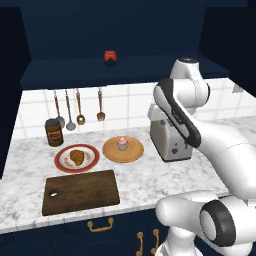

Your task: From the different types of pastries on the counter, select a croissant and place it on the cutting board. Then retrieve a jar of jam from the cabinet and place it alongside the croissant on the cutting board.

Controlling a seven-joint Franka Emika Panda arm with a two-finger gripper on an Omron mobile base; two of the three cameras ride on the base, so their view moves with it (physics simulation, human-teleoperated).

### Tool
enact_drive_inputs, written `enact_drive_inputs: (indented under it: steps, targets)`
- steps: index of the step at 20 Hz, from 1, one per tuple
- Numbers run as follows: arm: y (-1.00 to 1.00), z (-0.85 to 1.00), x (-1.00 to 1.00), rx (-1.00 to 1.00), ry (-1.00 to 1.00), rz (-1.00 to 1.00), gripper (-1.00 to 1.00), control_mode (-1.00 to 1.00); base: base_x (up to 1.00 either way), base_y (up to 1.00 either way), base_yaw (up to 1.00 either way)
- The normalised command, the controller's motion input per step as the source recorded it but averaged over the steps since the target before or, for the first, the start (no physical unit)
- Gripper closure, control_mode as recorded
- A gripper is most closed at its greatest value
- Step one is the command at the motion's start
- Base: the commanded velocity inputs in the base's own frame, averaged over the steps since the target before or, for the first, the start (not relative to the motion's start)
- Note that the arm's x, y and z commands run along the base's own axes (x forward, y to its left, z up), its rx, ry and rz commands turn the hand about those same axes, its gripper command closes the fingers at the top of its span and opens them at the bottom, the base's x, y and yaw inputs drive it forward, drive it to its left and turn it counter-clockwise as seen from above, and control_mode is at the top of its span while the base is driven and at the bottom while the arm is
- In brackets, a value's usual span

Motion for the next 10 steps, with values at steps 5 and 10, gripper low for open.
enact_drive_inputs:
  steps: [5,10]
  targets:
    - [0.19,-0.17,-0.60,0.05,-0.17,0.00,-1.00,-1.00,0.00,0.00,0.00]
    - [0.21,-0.19,-0.47,0.00,-0.08,0.00,-1.00,-1.00,0.00,0.00,0.00]
